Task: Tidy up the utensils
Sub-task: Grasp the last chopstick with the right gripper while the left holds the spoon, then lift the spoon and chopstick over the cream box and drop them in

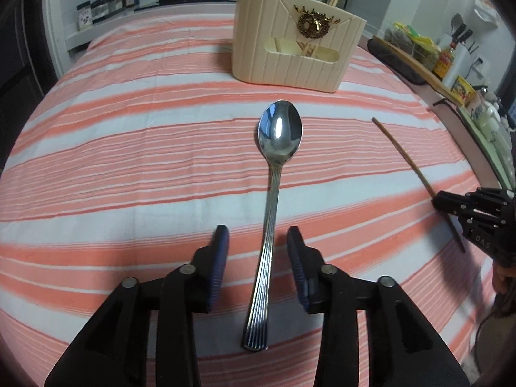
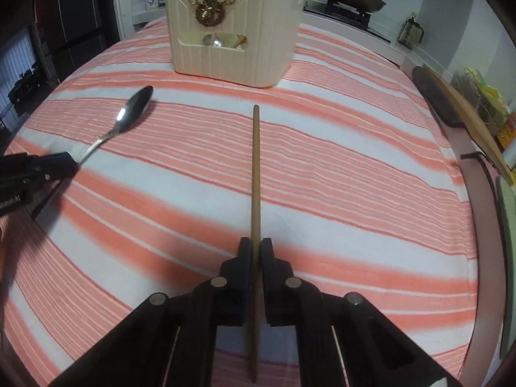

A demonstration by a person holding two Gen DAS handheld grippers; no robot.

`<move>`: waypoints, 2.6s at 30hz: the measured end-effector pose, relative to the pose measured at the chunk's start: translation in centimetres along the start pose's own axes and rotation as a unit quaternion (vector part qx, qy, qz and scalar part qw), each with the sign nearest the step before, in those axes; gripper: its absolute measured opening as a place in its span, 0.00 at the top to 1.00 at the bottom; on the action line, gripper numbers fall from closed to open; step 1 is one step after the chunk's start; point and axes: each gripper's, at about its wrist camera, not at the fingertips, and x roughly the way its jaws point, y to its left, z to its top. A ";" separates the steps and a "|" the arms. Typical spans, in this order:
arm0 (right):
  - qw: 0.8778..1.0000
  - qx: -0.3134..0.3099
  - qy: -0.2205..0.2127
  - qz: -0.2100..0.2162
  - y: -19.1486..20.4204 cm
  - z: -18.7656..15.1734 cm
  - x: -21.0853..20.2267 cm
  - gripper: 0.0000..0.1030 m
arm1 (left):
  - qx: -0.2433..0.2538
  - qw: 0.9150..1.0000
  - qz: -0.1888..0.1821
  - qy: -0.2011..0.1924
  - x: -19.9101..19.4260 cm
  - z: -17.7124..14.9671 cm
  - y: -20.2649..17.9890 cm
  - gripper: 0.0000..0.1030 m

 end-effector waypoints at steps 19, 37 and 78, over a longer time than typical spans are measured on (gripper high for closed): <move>0.993 0.009 0.080 0.087 -3.5 4.1 2.2 0.58 | 0.058 0.998 -0.004 0.039 4.1 7.2 -1.9 0.10; 0.984 0.071 -0.085 0.138 -4.6 9.2 -2.1 0.94 | 0.071 0.996 -0.012 -0.058 -2.2 8.5 -2.1 0.60; 0.918 0.063 -0.377 0.106 -4.4 29.0 -10.7 0.94 | -0.024 0.969 -0.013 -0.244 -7.7 28.8 0.8 0.60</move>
